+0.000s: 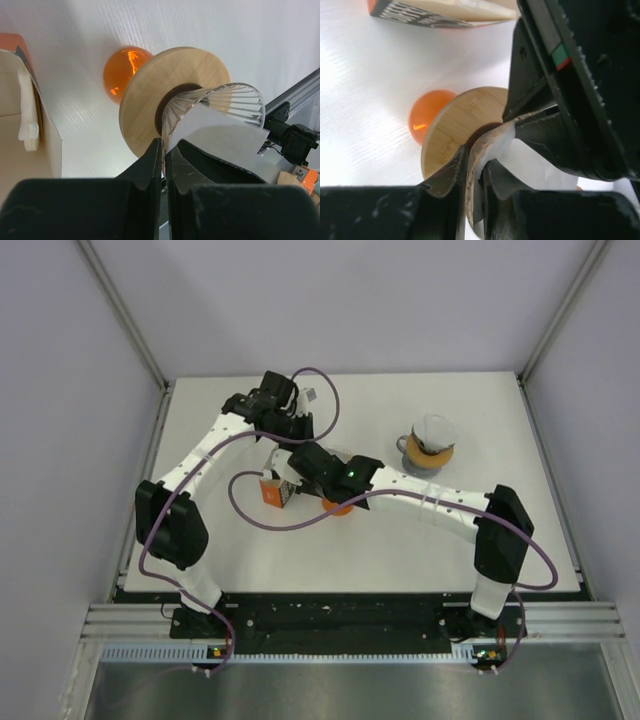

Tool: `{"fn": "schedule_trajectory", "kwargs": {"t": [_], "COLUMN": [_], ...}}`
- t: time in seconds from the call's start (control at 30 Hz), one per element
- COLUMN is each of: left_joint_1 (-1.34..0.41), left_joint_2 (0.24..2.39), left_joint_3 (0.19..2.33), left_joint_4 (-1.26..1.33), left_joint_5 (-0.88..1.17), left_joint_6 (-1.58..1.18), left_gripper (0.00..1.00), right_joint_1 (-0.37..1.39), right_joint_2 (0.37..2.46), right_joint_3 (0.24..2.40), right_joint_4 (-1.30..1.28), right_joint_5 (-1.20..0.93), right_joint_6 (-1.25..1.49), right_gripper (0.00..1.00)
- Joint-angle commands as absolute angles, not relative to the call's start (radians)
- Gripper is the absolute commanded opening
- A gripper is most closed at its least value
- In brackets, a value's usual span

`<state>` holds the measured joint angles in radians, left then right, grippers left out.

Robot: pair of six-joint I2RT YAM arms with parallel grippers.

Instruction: Place the coffee filter in the dripper

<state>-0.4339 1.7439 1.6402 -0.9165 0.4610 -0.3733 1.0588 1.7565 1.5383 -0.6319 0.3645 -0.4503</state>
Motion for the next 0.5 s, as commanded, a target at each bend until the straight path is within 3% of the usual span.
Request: {"fn": "schedule_trajectory", "kwargs": {"t": [0.0,0.33,0.4,0.47], "left_joint_1": [-0.454,-0.454,-0.454,-0.454], "left_joint_2": [1.736,1.736,1.736,1.736], "left_joint_3": [1.677,1.675,1.675,1.675], "left_joint_4": [-0.910,-0.910,-0.910,-0.910], "left_joint_5": [0.506,0.506,0.509,0.511], "left_joint_6": [-0.385,-0.382,-0.382,-0.380], "left_gripper": [0.00,0.00,0.00,0.00], "right_joint_1": [1.071,1.052,1.052,1.054], "right_joint_2": [1.801,1.770,1.773,1.784], "right_joint_3": [1.559,1.535,1.542,1.549], "right_joint_4": [-0.629,-0.629,-0.629,-0.629], "right_joint_5": [0.370,0.328,0.337,0.341], "right_joint_6": [-0.451,-0.416,-0.411,-0.413], "right_gripper": [0.03,0.00,0.30,0.37]}}
